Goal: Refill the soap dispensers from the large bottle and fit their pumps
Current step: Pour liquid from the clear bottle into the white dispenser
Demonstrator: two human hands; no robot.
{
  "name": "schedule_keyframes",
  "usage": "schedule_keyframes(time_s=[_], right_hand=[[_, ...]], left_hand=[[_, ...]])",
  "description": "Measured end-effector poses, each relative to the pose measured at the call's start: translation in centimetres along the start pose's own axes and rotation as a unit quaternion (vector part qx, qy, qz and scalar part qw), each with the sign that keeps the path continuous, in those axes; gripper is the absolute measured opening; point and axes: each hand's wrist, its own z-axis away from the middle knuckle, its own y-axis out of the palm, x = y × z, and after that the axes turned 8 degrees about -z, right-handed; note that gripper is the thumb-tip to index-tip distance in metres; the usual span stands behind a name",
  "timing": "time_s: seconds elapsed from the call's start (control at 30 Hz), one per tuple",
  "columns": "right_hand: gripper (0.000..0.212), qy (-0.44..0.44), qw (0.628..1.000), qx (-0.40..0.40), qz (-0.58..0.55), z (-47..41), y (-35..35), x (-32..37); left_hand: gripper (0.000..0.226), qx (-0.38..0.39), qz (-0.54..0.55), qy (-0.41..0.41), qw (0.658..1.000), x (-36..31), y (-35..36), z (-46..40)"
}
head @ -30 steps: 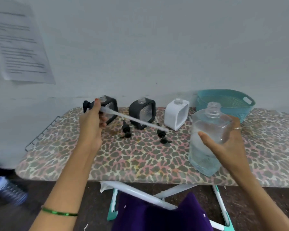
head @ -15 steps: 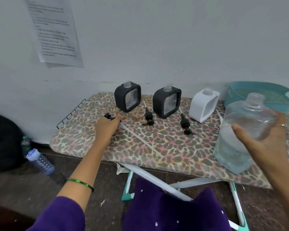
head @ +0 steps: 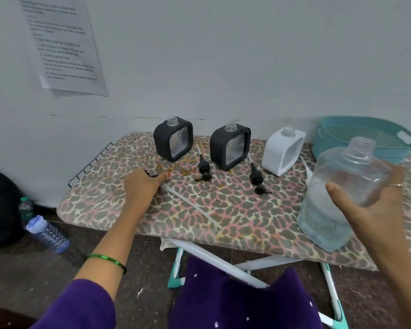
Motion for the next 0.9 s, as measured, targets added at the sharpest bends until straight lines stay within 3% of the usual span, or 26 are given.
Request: schedule_keyframes(time_s=[0.17,0.23,0.33,0.4,0.53,0.63,0.8,0.9], right_hand=[[0.069,0.0,1.0,-0.023,0.003,-0.7,-1.7,-0.9],[0.061,0.0,1.0,-0.024,-0.007,-0.6,-1.3,-0.7],[0.059,-0.005,1.0,-0.015,-0.007,-0.2,-0.3,-0.2],[0.058,-0.01,1.0,-0.023,-0.008,-0.2,-0.6,-0.7],[0.07,0.008,0.999,-0.023,-0.028,-0.1,-1.1,-1.6],[0.072,0.012,0.999,-0.028,-0.025,-0.1,-1.0,-1.2],[0.065,0.024,0.998,-0.027,-0.052,-0.2,-0.9,-1.0],[0.069,0.046,0.997,-0.027,-0.06,-0.3,-1.0,-1.1]], left_hand=[[0.057,0.016,-0.018,0.021,0.999,-2.8,1.7,-0.4],[0.061,-0.004,-0.037,0.009,0.999,-2.0,1.3,-0.2],[0.084,-0.064,-0.122,0.014,0.99,-1.7,0.5,0.6],[0.076,-0.083,-0.149,0.046,0.984,-3.8,0.2,1.8],[0.05,-0.017,-0.09,0.198,0.976,-10.2,0.7,5.6],[0.052,0.051,-0.021,0.287,0.956,-14.8,2.7,7.9],[0.081,0.123,0.036,0.318,0.939,-20.5,7.0,9.2],[0.08,0.12,0.058,0.313,0.94,-22.3,9.1,9.0]])
